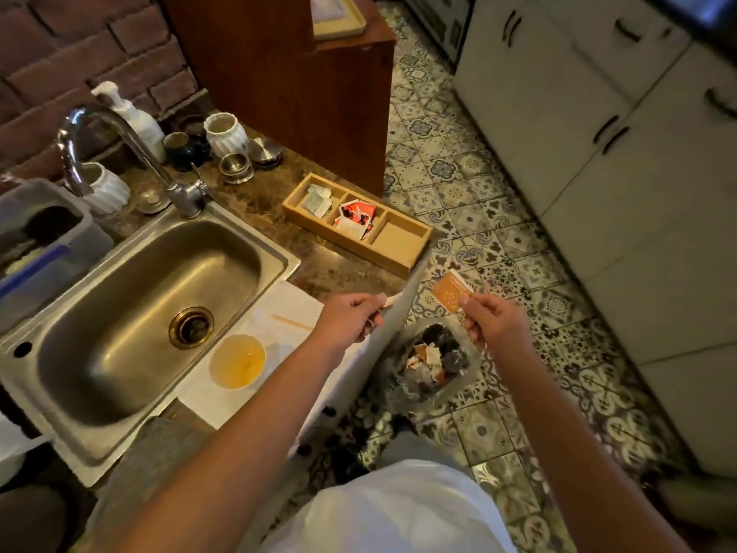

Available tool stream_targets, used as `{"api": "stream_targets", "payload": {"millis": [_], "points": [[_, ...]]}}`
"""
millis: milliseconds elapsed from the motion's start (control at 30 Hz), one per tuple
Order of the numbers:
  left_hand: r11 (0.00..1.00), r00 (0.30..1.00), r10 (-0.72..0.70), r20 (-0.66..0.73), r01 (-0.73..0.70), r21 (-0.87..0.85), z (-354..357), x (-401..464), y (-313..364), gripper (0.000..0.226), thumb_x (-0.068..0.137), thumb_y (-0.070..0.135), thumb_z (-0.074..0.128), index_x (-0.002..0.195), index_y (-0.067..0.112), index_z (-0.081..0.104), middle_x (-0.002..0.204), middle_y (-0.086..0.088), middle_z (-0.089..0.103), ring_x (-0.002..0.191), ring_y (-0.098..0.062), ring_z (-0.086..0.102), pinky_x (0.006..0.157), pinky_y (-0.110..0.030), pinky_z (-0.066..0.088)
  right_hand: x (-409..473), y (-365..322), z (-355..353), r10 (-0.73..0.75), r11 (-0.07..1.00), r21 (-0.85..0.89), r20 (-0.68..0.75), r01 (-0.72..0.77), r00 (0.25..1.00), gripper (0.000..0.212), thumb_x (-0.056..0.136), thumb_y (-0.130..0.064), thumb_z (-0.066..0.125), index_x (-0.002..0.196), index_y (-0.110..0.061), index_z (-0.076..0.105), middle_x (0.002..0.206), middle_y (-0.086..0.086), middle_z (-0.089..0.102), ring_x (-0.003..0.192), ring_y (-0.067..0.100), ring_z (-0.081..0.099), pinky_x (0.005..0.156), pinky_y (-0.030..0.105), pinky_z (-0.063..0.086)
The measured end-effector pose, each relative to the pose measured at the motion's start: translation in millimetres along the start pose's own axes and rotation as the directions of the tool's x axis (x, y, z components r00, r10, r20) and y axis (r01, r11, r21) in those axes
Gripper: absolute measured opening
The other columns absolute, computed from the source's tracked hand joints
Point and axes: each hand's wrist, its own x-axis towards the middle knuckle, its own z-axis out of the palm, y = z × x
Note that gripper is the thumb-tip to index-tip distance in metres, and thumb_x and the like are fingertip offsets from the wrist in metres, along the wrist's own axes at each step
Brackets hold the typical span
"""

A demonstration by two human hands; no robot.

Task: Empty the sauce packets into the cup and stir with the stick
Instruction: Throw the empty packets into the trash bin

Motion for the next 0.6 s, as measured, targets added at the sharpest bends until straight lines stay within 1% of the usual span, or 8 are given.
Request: {"api": "stream_targets", "payload": {"millis": [133,167,233,300,367,467,533,600], "points": [[0.994,0.997,-0.070,0.046,0.065,0.088,33.6,3.7,-19.1,0.027,0.099,0.026,0.063,0.098,0.004,0.079,0.058,0.004,0.065,0.049,-0.010,0.043,0.048,-0.023,0.032,-6.3,28.0,-29.4,0.059,0.998,0.003,-0.056,-0.059,0.997,0.015,0.095,-0.022,0.069,0.089,-0.008,0.074,0.063,0.004,0.064,0.052,0.014,0.053,0.050,0.023,0.046],[0.991,0.995,-0.084,0.051,0.078,0.106,42.2,5.7,-24.1,0.028,0.099,0.027,0.063,0.099,0.003,0.078,0.057,0.004,0.065,0.050,-0.010,0.044,0.049,-0.023,0.033,-7.0,36.0,-36.0,0.078,0.997,0.006,-0.070,-0.078,0.995,0.017,0.095,-0.023,0.068,0.087,-0.010,0.074,0.064,0.004,0.064,0.051,0.013,0.052,0.049,0.023,0.045],[0.986,0.992,-0.107,0.063,0.098,0.136,59.4,11.4,-34.0,0.028,0.099,0.026,0.063,0.098,0.002,0.078,0.061,-0.001,0.065,0.050,-0.011,0.043,0.050,-0.024,0.033,-6.6,52.2,-51.3,0.130,0.991,0.038,-0.110,-0.126,0.985,0.018,0.095,-0.024,0.069,0.085,-0.012,0.074,0.063,0.003,0.064,0.051,0.012,0.052,0.049,0.024,0.044],[0.978,0.988,-0.140,0.073,0.126,0.165,76.7,19.2,-44.9,0.026,0.099,0.025,0.063,0.094,0.005,0.077,0.063,-0.004,0.064,0.050,-0.012,0.041,0.050,-0.025,0.031,-3.3,68.9,-69.4,0.176,0.984,0.064,-0.136,-0.169,0.975,0.017,0.096,-0.024,0.069,0.086,-0.011,0.075,0.062,0.002,0.064,0.051,0.013,0.051,0.048,0.025,0.042],[0.969,0.982,-0.176,0.073,0.160,0.191,92.5,27.7,-57.5,0.025,0.099,0.026,0.063,0.084,0.011,0.077,0.064,-0.005,0.063,0.050,-0.012,0.040,0.049,-0.025,0.030,0.6,87.5,-87.1,0.223,0.974,0.068,-0.151,-0.215,0.963,0.017,0.095,-0.021,0.070,0.082,-0.012,0.075,0.061,0.003,0.063,0.050,0.014,0.049,0.046,0.027,0.040],[0.955,0.977,-0.209,0.044,0.194,0.226,115.4,40.2,-70.9,0.025,0.098,0.026,0.064,0.080,0.013,0.076,0.062,-0.003,0.063,0.049,-0.013,0.041,0.048,-0.024,0.033,10.5,109.6,-110.2,0.322,0.946,0.086,-0.142,-0.312,0.936,0.019,0.093,-0.017,0.072,0.074,-0.015,0.073,0.058,0.003,0.062,0.049,0.016,0.048,0.045,0.029,0.036],[0.947,0.972,-0.233,0.010,0.224,0.232,128.2,48.6,-78.6,0.023,0.098,0.027,0.066,0.082,0.014,0.076,0.061,-0.002,0.064,0.048,-0.011,0.043,0.044,-0.021,0.035,20.4,120.9,-122.7,0.358,0.934,0.054,-0.101,-0.354,0.928,0.018,0.093,-0.013,0.071,0.075,-0.014,0.072,0.055,0.000,0.061,0.048,0.016,0.047,0.045,0.029,0.036],[0.943,0.962,-0.270,-0.032,0.271,0.193,139.8,58.8,-87.8,0.020,0.097,0.025,0.066,0.088,0.012,0.076,0.060,-0.001,0.064,0.046,-0.010,0.043,0.040,-0.018,0.034,33.0,130.8,-132.5,0.378,0.926,0.018,-0.063,-0.377,0.924,0.015,0.092,-0.010,0.071,0.077,-0.012,0.072,0.055,0.001,0.061,0.047,0.016,0.048,0.043,0.028,0.037]]}}
